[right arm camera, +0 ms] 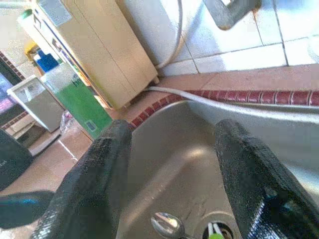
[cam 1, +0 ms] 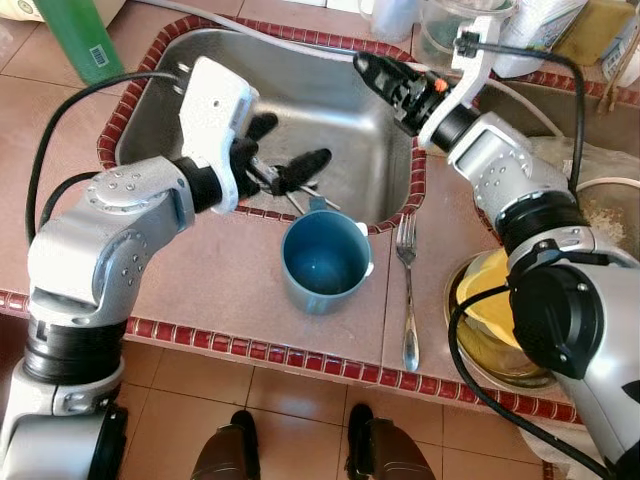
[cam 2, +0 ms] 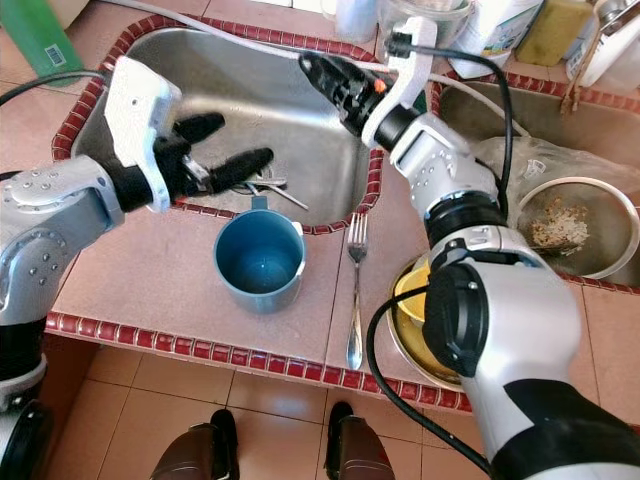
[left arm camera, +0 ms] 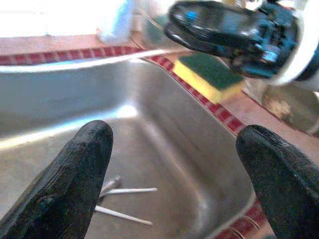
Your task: Kitchen organization
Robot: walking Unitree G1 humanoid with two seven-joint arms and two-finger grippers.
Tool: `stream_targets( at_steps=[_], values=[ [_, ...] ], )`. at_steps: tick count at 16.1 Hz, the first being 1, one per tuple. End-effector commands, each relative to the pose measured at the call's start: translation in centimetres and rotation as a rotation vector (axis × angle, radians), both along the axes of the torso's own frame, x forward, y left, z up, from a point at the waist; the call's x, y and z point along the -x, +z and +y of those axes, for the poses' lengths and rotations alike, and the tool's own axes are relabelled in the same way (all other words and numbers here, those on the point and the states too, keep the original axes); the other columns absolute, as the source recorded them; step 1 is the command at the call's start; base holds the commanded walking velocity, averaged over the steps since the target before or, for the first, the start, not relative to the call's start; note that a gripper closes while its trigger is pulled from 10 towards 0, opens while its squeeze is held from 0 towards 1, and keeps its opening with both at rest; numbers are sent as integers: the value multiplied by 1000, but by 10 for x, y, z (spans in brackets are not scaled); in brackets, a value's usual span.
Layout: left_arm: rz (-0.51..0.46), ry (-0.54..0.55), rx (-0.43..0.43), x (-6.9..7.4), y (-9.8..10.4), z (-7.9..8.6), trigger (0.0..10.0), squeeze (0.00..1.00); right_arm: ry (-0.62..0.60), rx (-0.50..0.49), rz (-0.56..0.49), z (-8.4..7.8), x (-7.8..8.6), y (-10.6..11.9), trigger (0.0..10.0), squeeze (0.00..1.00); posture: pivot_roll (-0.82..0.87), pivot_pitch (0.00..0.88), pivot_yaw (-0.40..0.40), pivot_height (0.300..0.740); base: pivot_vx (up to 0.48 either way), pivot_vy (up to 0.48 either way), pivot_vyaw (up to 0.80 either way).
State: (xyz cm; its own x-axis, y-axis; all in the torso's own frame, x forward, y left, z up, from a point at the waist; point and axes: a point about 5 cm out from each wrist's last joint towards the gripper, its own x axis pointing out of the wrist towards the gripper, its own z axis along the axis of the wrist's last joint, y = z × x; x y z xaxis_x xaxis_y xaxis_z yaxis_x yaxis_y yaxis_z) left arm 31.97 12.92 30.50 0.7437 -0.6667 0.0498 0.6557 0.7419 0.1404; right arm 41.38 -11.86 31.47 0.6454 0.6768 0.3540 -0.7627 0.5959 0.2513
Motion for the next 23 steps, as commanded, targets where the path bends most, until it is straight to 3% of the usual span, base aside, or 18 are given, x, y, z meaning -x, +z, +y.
stream_targets(
  at_steps=[1, 4, 7, 10, 13, 14, 15, 23],
  values=[
    [-21, 27, 39, -2, 7, 4, 10000, 0, -17, -25, -59, -8, 1, 16, 10000, 1000, 4, 314, -88, 740, 0, 0, 0],
    [-9, 116, 131, -7, 8, 17, 10000, 0, 17, -51, -156, -9, 7, 39, 10000, 1000, 3, 281, -88, 740, 0, 0, 0],
    [-25, 183, 165, -10, 8, 27, 10000, 0, 15, -74, -243, -12, 12, 58, 10000, 1000, -2, 242, -87, 740, 0, 0, 0],
    [-26, 287, 205, -14, 4, 40, 10000, 0, -18, -86, -288, -20, 16, 60, 10000, 1000, 4, 190, -74, 740, 0, 0, 0],
    [-58, 381, 245, -13, 0, 50, 10000, 0, -136, -94, -309, -30, 19, 53, 10000, 1000, 0, 148, -63, 740, 0, 0, 0],
    [-52, 400, 258, -12, -5, 52, 10000, 0, -164, -99, -307, -32, 22, 48, 10000, 467, -11, 129, -55, 740, 0, 0, 0],
    [-72, 409, 266, -11, -7, 53, 10000, 0, -185, -85, -308, -33, 25, 43, 10000, 0, -19, 119, -49, 740, 0, 0, 0],
    [-68, 413, 278, -7, -33, 43, 10000, 0, -376, -19, -260, -52, 57, -5, 10000, 0, -86, 53, -12, 740, 0, 0, 0]
  ],
)
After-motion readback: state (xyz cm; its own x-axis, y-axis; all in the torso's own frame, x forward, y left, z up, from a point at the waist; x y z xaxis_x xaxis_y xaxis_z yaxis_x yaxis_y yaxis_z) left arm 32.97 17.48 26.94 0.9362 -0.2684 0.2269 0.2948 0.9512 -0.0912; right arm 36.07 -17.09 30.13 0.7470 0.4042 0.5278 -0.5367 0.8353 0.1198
